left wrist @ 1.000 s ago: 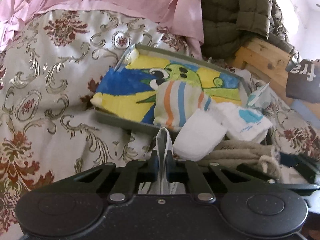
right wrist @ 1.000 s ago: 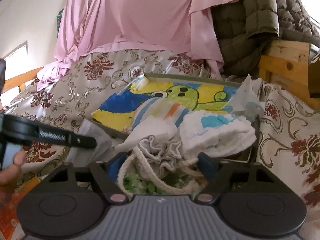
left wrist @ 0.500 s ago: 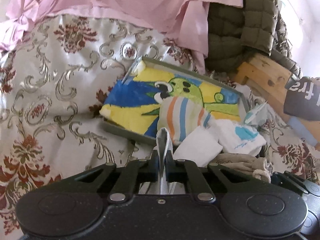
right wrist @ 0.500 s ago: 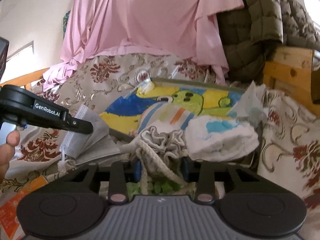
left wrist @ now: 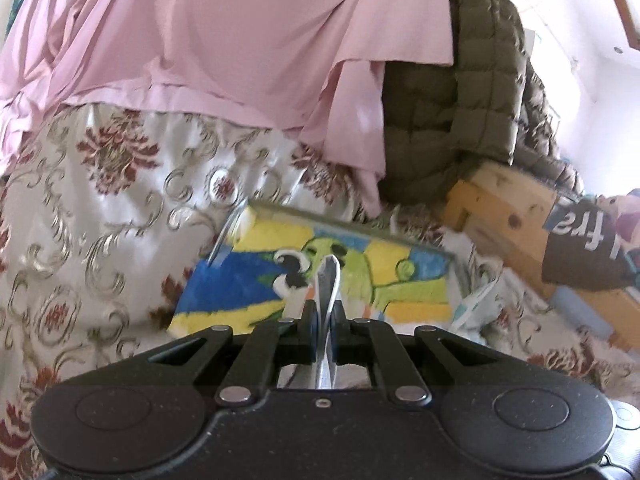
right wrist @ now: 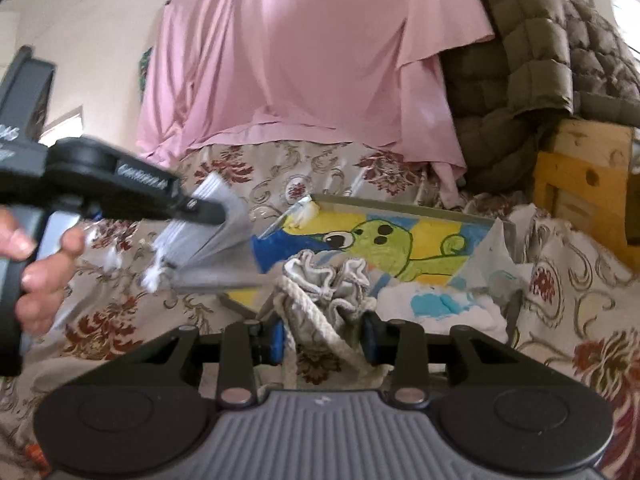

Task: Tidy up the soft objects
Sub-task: 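Lift the grey cloth with the left gripper while the right gripper carries the bag to the tray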

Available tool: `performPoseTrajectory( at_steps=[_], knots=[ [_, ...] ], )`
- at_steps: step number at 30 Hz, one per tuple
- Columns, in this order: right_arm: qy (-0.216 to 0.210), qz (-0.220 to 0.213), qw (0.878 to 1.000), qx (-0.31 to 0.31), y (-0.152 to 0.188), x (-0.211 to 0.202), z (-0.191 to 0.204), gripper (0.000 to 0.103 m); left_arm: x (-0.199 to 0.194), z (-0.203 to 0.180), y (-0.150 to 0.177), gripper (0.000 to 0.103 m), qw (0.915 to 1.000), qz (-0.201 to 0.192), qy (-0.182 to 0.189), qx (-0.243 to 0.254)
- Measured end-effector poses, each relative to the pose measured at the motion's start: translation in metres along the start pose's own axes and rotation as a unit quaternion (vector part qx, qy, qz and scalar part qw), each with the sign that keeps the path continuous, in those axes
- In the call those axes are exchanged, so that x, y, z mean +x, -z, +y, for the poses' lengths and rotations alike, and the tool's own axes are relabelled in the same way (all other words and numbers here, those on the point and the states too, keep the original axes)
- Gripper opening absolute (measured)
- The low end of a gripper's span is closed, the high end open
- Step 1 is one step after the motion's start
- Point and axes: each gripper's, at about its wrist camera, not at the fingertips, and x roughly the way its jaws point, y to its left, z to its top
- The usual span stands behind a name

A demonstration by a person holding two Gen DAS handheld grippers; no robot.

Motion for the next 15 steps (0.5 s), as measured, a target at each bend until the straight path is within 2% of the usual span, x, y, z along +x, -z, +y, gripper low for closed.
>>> performPoseTrajectory(
  at_steps=[6, 15],
  knots=[
    [-0.015, -0.001, 1.0, -0.022, -0.013, -0.015, -0.001, 0.039, -0.011, 0.001, -0.012, 0.006, 0.9998, -0.007, 0.016, -0.013],
    [0.021, -0.051, 0.998, -0.002, -0.029, -0.022, -0.021, 0.039, -0.009, 0.008, -0.013, 0.006, 0.9997, -0.012, 0.013, -0.014]
  ],
)
